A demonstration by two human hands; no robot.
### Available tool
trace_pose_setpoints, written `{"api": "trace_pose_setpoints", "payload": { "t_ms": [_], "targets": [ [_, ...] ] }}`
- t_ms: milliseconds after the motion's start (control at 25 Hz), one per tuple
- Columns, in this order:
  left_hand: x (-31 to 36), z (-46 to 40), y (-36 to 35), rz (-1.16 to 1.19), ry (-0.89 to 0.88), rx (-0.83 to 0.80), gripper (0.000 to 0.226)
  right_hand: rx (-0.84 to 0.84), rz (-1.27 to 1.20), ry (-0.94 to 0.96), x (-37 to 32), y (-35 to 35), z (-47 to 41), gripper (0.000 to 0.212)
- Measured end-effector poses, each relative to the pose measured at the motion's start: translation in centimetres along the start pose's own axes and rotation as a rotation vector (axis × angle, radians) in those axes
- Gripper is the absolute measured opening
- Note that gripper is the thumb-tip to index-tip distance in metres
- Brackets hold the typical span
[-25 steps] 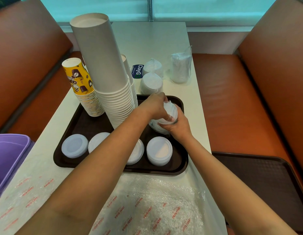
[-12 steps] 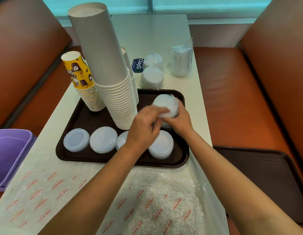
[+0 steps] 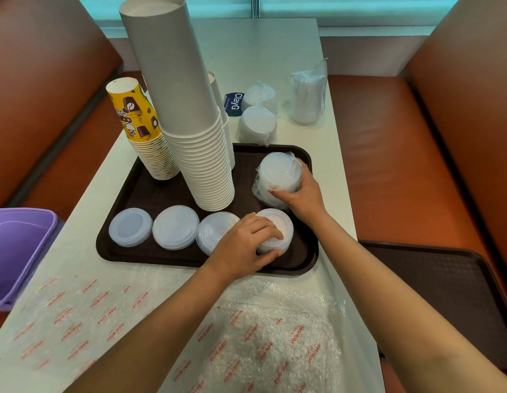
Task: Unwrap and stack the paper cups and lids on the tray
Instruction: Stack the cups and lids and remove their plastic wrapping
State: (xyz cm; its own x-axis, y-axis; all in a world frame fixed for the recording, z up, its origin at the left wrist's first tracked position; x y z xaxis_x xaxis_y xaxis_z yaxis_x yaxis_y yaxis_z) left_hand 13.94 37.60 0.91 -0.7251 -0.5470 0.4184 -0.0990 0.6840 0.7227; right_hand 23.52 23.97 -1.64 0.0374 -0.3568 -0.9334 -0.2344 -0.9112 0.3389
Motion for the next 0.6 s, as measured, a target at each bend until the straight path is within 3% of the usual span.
{"api": "trace_pose_setpoints", "payload": {
  "t_ms": [120, 240, 320, 400, 480, 600],
  "targets": [
    [0.4, 0.1, 0.7, -0.026, -0.002, 0.096, 0.028, -0.002, -0.003, -0.009, 0.0, 0.0, 0.1, 0.090],
    [2.0, -3.5, 3.0, 0.029, -0.009, 0.300, 0.022, -0.002, -0.024, -0.018, 0.0, 0.0, 0.2, 0.096],
    [1.5, -7.8, 4.1, 0.028, 0.117, 0.347, 0.021, -0.008, -0.036, -0.034, 0.2, 0.0, 0.2, 0.093],
    [-0.8, -11.7, 4.2, -0.031, 0.336, 0.242, 0.022, -0.027, -0.016, -0.041, 0.4, -0.1, 0.2, 0.092],
    [-3.6, -13.4, 2.8, -0.176, 0.529, 0.033, 0.027, -0.055, 0.018, -0.044, 0.6, -0.2, 0.2, 0.092],
    [-5.9, -12.6, 0.2, -0.157, 0.727, -0.250, 0.057, -0.094, 0.078, -0.073, 0.5, -0.5, 0.2, 0.088]
  ]
}}
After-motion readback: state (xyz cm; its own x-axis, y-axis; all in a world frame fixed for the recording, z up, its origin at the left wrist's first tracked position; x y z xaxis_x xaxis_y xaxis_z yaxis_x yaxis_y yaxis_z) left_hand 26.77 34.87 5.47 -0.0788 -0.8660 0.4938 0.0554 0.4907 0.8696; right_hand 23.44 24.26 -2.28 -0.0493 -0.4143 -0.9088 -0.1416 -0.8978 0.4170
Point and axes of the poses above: each hand's wrist, its own z-axis away from the middle knuckle, its own y-axis out of the back of the hand, x = y × z, the point moved 7 cm from there along -z, towards the middle knuckle, and after that the axes turned 8 degrees about x, right-handed, at the moved point
